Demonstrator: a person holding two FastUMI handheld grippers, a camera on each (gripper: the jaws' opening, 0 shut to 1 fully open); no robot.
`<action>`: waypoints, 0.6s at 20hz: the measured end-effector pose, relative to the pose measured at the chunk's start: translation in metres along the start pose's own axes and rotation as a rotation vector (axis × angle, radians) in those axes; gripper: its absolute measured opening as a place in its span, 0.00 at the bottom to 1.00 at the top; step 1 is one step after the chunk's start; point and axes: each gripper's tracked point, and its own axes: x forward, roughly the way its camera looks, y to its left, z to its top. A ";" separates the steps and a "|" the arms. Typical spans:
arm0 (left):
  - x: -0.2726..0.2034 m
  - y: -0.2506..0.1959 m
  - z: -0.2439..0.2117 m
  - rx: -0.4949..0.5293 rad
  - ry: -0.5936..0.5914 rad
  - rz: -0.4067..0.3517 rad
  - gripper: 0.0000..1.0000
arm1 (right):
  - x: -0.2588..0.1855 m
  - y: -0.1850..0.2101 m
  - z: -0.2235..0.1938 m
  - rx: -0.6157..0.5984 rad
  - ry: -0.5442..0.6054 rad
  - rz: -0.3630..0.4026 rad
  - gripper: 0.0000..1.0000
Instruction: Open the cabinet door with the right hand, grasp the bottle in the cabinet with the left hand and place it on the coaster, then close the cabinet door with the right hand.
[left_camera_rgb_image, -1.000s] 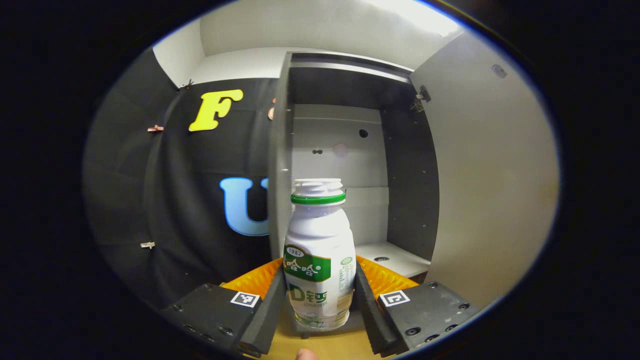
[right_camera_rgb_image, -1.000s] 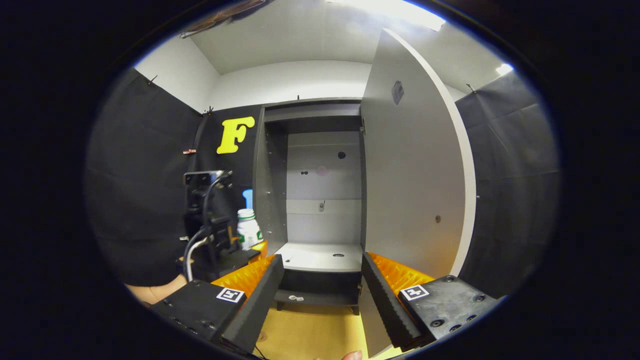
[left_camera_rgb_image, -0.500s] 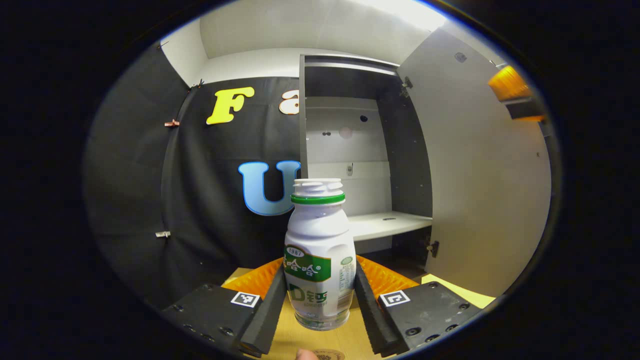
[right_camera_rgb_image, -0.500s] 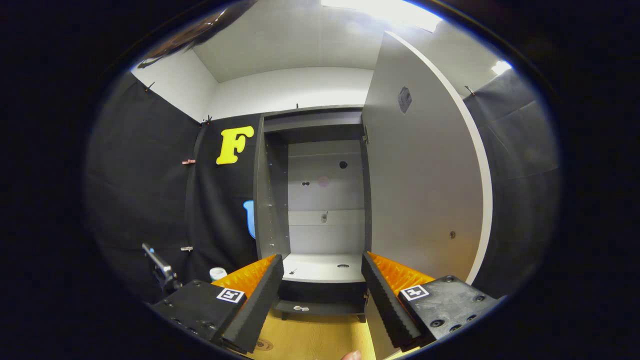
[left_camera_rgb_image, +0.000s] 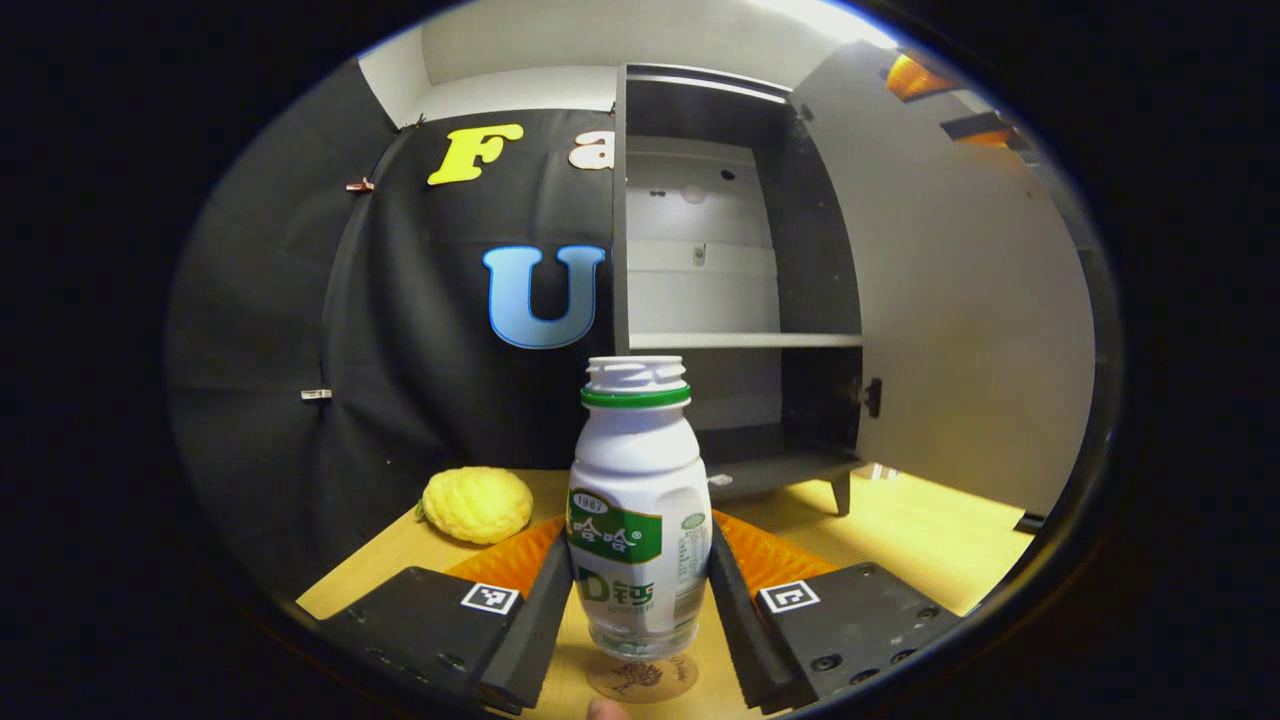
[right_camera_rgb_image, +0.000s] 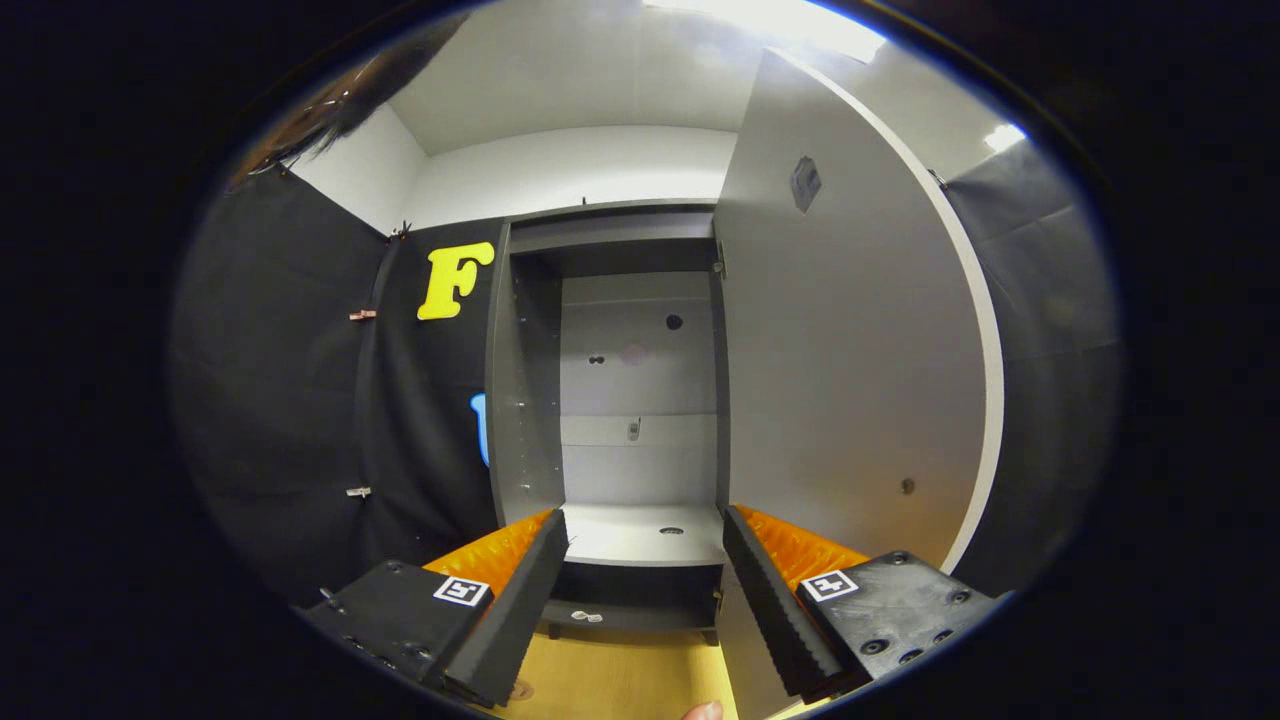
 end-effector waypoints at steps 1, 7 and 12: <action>-0.002 0.000 -0.015 -0.002 0.011 0.002 0.74 | 0.001 0.000 -0.002 -0.008 0.006 0.002 0.97; -0.003 -0.001 -0.051 -0.027 0.022 0.001 0.73 | 0.004 0.002 -0.017 -0.080 0.051 0.023 0.97; 0.001 -0.003 -0.064 -0.029 0.023 -0.011 0.73 | 0.003 0.003 -0.026 -0.092 0.077 0.037 0.97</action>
